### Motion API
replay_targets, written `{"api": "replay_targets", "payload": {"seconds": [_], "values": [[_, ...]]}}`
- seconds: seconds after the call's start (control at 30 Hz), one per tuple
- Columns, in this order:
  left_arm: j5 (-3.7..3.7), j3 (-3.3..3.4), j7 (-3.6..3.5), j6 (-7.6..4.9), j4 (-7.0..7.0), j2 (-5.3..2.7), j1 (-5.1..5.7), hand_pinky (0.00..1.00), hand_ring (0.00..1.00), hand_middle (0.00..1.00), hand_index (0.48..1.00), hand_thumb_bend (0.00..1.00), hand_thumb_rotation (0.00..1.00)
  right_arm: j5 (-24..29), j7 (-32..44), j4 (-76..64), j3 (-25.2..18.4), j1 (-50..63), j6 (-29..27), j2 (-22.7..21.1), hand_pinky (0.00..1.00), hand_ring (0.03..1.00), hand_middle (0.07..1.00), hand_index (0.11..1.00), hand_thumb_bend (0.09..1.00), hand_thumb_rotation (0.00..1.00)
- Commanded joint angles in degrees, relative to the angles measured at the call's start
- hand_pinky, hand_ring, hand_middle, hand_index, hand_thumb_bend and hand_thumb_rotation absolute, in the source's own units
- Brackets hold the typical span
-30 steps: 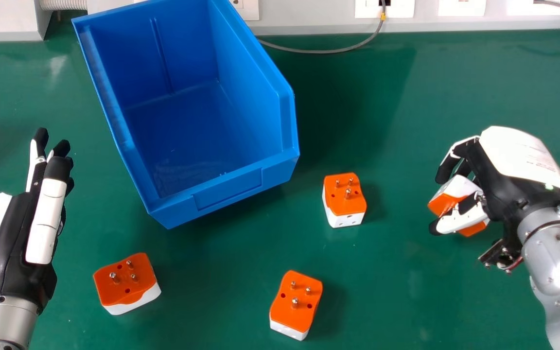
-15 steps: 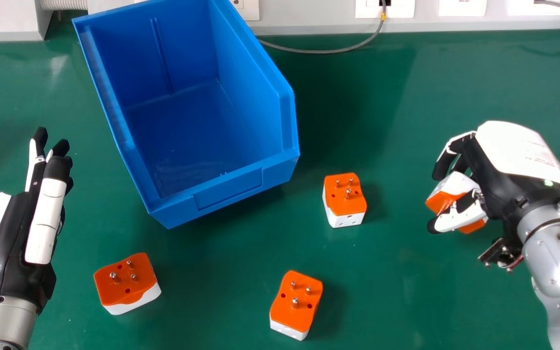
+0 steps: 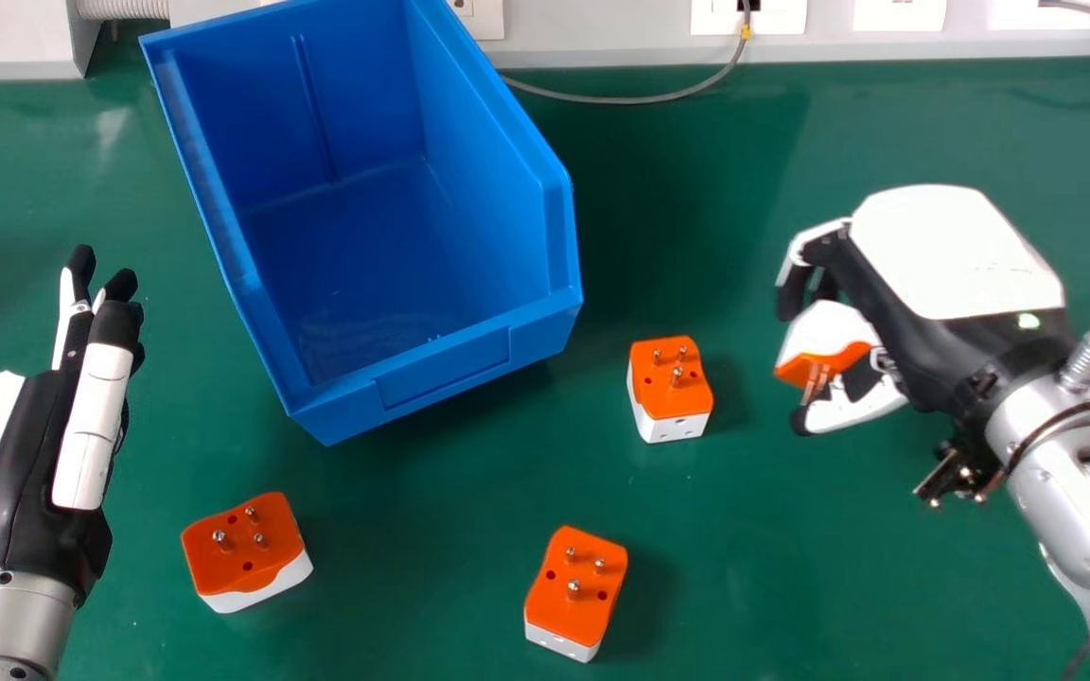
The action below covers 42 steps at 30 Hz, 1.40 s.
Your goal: Pick all objects and put in blue box
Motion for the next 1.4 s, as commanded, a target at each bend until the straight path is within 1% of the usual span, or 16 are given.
{"api": "replay_targets", "payload": {"seconds": [0.0,0.07,0.27,0.3,0.4,0.47,0.57,0.77,0.87,1.0,1.1,1.2,1.27,1.3,1.33,1.37], "values": [[0.29,0.0,0.52,-0.14,-0.71,0.8,-0.86,1.0,1.0,1.0,1.0,0.82,1.0,-0.85,0.06,-3.73,-1.41,0.31,-1.93,-0.98,0.33,0.434,0.511,0.504,0.494,0.0],[0.47,-0.15,0.65,-0.11,-0.53,0.83,-1.07,1.0,1.0,1.0,1.0,0.82,1.0,-1.02,0.8,-5.73,-1.6,0.66,-2.53,-0.72,0.32,0.426,0.511,0.507,0.492,0.0],[0.59,-0.32,0.88,-0.61,1.22,1.02,-2.04,1.0,1.0,1.0,1.0,0.82,1.0,-1.78,2.49,-9.85,-1.6,0.4,-4.18,0.45,0.32,0.424,0.511,0.51,0.492,0.0],[0.68,-0.4,0.99,-0.61,1.33,1.01,-2.21,1.0,1.0,1.0,1.0,0.83,1.0,-1.83,2.48,-10.33,-1.52,0.21,-4.74,0.66,0.33,0.433,0.511,0.507,0.493,0.0],[0.79,-0.6,1.2,-0.8,1.87,0.99,-2.65,1.0,1.0,1.0,1.0,0.83,1.0,-1.95,2.19,-11.42,-1.08,-0.37,-6.58,1.37,0.32,0.423,0.498,0.522,0.492,0.0],[0.81,-0.74,1.28,-0.85,1.95,0.87,-2.84,1.0,1.0,1.0,1.0,0.83,1.0,-2.0,2.39,-11.88,-0.75,-1.0,-7.75,2.05,0.32,0.423,0.498,0.522,0.492,0.0],[0.94,-0.98,1.48,-0.63,1.57,0.73,-2.95,1.0,1.0,1.0,1.0,0.82,1.0,-1.6,3.3,-12.33,-0.36,-2.13,-9.23,3.28,0.32,0.418,0.496,0.529,0.491,0.0],[0.4,-1.19,1.16,-0.35,2.35,0.63,-3.77,1.0,1.0,1.0,1.0,0.82,1.0,-1.19,4.96,-11.37,0.85,-5.33,-11.88,5.65,0.31,0.416,0.504,0.531,0.49,0.0],[0.15,-1.29,0.92,-0.13,2.3,0.53,-3.86,1.0,1.0,1.0,1.0,0.82,1.0,-0.7,5.27,-10.34,1.43,-6.64,-12.83,6.84,0.31,0.416,0.507,0.534,0.49,0.0],[-0.04,-1.26,0.68,-0.17,2.91,0.63,-4.24,1.0,1.0,1.0,1.0,0.82,1.0,-0.49,5.31,-8.4,2.75,-8.93,-14.54,8.81,0.31,0.418,0.51,0.539,0.49,0.0],[0.3,-1.33,0.84,-0.8,3.74,0.7,-4.52,1.0,1.0,1.0,1.0,0.82,1.0,-0.83,5.24,-6.68,3.63,-10.7,-15.33,10.15,0.31,0.419,0.512,0.54,0.49,0.0],[0.66,-1.51,1.04,-1.28,3.99,0.76,-4.61,1.0,1.0,1.0,1.0,0.82,1.0,-1.06,5.34,-4.55,4.54,-12.6,-15.14,11.83,0.31,0.419,0.512,0.54,0.49,0.0],[1.07,-1.65,1.33,-1.4,3.77,0.85,-4.53,1.0,1.0,1.0,1.0,0.82,1.0,-1.43,5.14,-2.63,5.28,-14.37,-14.92,13.24,0.31,0.421,0.514,0.538,0.49,0.0],[1.17,-1.7,1.42,-1.26,3.49,0.89,-4.47,1.0,1.0,1.0,1.0,0.82,1.0,-1.72,4.97,-1.47,5.74,-15.41,-14.82,13.95,0.31,0.422,0.516,0.536,0.491,0.0],[1.21,-1.72,1.46,-1.15,3.3,0.91,-4.43,1.0,1.0,1.0,1.0,0.82,1.0,-1.93,4.85,-0.7,6.01,-16.07,-14.79,14.4,0.31,0.422,0.516,0.536,0.491,0.0],[1.14,-1.68,1.4,-1.18,3.53,0.95,-4.52,1.0,1.0,1.0,1.0,0.82,1.0,-2.02,4.72,0.39,6.4,-16.94,-14.74,15.08,0.31,0.422,0.516,0.536,0.491,0.0]]}}
